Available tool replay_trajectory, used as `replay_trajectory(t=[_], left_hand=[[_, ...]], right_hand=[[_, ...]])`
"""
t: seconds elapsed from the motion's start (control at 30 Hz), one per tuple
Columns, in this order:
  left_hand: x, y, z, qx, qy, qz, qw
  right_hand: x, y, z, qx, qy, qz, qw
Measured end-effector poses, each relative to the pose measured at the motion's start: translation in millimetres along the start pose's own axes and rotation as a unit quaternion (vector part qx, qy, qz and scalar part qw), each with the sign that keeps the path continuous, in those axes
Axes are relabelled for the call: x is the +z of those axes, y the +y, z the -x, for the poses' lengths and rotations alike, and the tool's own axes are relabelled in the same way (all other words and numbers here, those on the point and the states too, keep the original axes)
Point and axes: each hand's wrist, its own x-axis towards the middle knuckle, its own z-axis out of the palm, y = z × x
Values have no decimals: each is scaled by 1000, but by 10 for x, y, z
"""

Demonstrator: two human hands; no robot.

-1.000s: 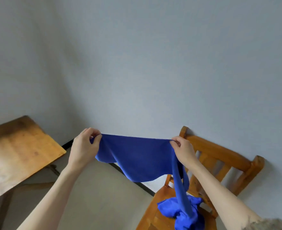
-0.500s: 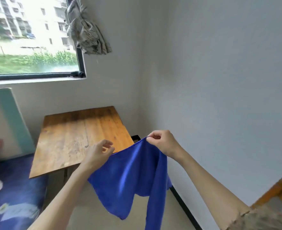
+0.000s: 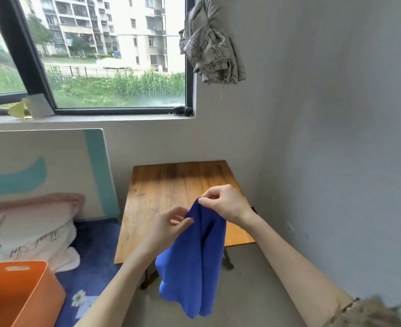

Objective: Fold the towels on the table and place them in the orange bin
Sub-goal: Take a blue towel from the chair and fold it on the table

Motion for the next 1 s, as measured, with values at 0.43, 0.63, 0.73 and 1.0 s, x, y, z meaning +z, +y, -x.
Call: replay_trajectory(t=[0.43,0.63,0.73,1.0], left_hand=[[-576,-418,-1528,2,118,-48,992],[-468,-743,-2072,-59,121,-70,988],[-409,-914,-2283,-85,106,-90,987],[-231,-1487,-2901,-135,68,-167,974]], right_hand=[[-48,626,-1544,10,-72,12,997],[-377,1166,-2045,51,-106,-10,993],[-451,1459,-2309,76,-138,15,987],[-211,1987,-3102,120,-133,121,976]])
